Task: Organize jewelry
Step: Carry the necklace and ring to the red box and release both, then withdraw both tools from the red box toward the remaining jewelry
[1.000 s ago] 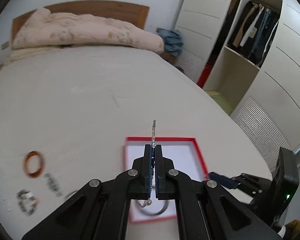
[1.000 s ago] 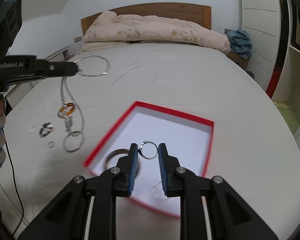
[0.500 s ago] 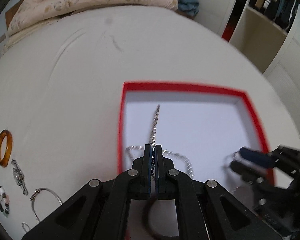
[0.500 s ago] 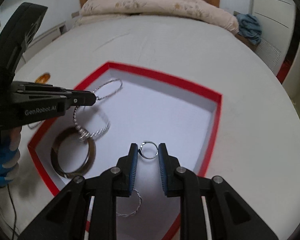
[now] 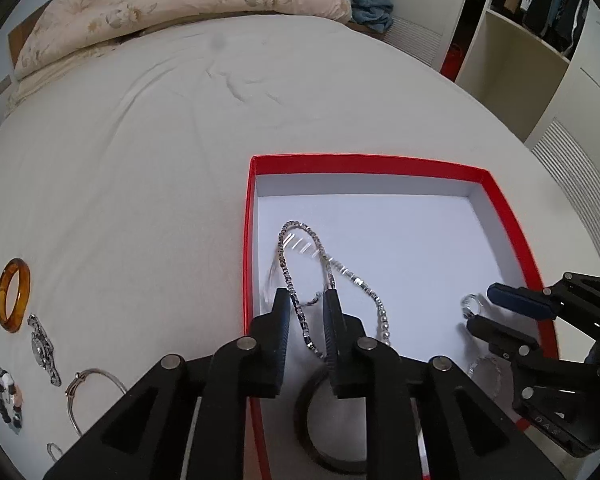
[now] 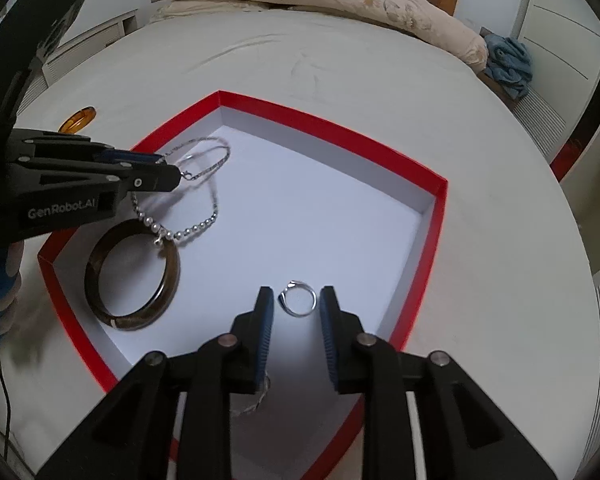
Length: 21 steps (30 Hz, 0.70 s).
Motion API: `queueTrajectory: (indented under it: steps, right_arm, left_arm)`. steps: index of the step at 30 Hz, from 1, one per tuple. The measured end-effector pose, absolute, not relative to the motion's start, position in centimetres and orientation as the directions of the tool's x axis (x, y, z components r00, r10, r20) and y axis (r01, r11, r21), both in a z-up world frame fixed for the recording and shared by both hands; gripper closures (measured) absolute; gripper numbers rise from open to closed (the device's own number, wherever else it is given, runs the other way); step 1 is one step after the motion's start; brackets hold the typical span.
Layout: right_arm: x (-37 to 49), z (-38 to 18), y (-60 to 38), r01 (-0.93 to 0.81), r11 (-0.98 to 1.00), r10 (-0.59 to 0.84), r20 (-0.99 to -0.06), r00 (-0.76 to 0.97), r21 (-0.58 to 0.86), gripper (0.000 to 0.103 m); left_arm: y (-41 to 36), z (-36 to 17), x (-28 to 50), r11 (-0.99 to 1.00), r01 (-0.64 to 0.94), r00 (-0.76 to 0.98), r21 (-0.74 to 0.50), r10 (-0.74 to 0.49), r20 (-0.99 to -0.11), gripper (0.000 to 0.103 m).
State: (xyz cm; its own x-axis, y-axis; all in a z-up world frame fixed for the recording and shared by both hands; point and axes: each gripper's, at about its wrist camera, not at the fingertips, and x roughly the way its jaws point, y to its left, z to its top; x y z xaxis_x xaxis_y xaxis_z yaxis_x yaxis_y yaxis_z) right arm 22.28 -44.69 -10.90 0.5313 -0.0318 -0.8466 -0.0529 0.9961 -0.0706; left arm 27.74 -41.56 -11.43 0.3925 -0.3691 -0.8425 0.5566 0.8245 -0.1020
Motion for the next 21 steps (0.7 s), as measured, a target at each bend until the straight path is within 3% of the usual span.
queueTrajectory:
  steps: [5, 21]
  right_arm:
    - [20.2, -9.1, -44.2, -0.032, 0.998, -0.033, -0.834, 0.551, -0.061, 0.071]
    - [8.8, 0.0, -39.5, 0.022, 0.999, 0.023, -0.755, 0.655, 0.050, 0.071]
  left_arm:
    - [-40.3, -8.9, 25.6, 0.817, 0.574, 0.433, -0.060, -0.365, -0.824, 0.074]
    - [-31.6, 1.6, 13.2, 0.854, 0.511, 0.596, 0.100, -0.268, -0.757, 0.073]
